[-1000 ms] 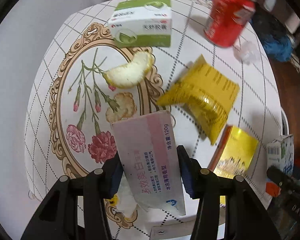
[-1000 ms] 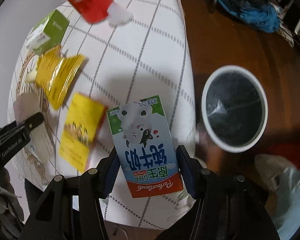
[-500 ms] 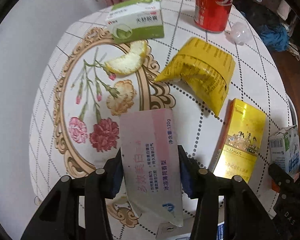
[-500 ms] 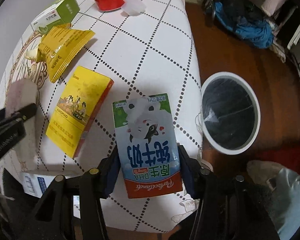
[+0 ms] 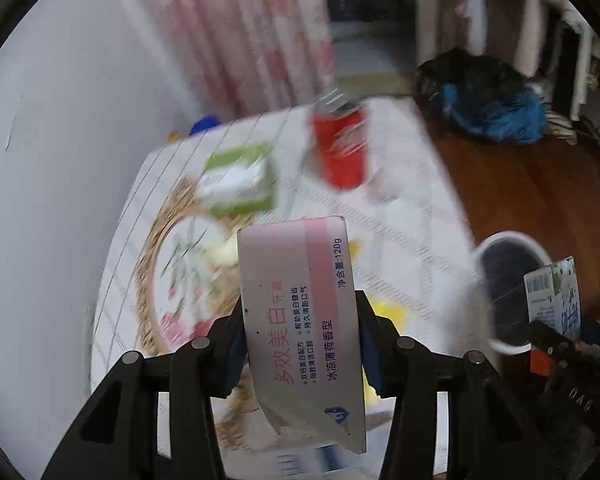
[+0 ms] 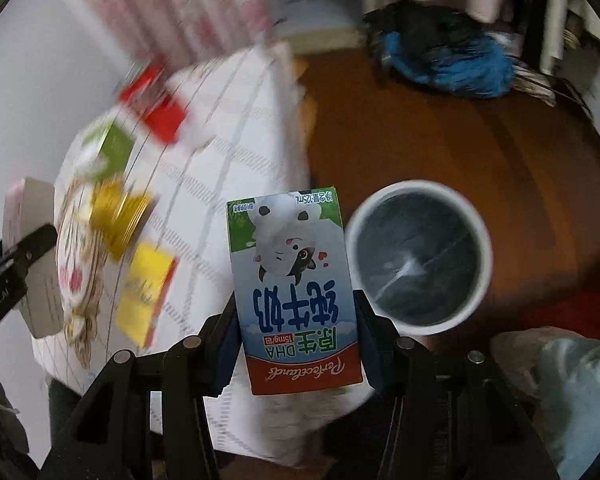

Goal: Collect trash
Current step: 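Carry both boxes over the white bin and open both tools to drop them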

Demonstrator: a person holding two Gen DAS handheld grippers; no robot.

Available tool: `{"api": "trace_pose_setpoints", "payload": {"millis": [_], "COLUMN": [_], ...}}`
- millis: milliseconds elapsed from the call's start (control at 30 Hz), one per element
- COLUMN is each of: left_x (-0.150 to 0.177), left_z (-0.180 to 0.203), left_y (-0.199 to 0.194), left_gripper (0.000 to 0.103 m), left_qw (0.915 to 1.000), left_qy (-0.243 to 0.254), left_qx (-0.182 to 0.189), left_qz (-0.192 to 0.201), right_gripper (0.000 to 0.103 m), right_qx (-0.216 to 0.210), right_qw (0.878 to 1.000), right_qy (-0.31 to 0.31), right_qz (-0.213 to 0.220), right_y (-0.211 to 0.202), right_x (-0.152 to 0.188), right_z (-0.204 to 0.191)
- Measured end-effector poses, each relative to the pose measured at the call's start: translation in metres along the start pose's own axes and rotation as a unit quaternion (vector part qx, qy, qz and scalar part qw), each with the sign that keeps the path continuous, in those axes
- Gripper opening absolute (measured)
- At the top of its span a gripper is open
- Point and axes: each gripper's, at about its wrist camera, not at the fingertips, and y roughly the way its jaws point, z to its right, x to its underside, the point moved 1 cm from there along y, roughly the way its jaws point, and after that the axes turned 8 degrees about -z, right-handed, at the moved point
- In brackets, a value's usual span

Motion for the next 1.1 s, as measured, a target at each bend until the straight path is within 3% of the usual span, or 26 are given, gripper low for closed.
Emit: {"api": "trace_pose_setpoints", "payload": {"millis": [100, 267, 533, 833, 1100], "left_x": [-0.018, -0.039, -0.045, -0.043, -0.037], "left_z": [0.039, 0.130, 0.254, 0.295, 0.302], "left_y": [-0.011, -0.009, 0.052, 0.123, 0.144], "left_gripper": [0.044, 0.044, 0.044, 0.044, 0.047], "left_qw": [0.9991, 0.9935, 0.9853, 0.9802, 0.9756], "left_qy": [0.029, 0.092, 0.168, 0.178, 0.176], "left_qx": [0.027, 0.062, 0.031, 0.018, 0.032], "left_qz": [0.018, 0.025, -0.006, -0.085, -0.128], "right_gripper": [0.053, 0.053, 0.053, 0.053, 0.054], "right_qx": [0.010, 0.062, 0.102, 0.056, 0.004], "right_qw": [0.999, 0.995, 0.985, 0.979, 0.974], "right_qy": [0.031, 0.072, 0.134, 0.162, 0.180], "right_qz": [0.015, 0.021, -0.049, -0.109, -0.136], "right_y": [-0.020, -0.028, 0.026, 0.113, 0.158], "right_x": [-0.011, -0.022, -0.019, -0.041, -0.049], "right_z": [0.052, 0.131, 0.245, 0.274, 0.280]}}
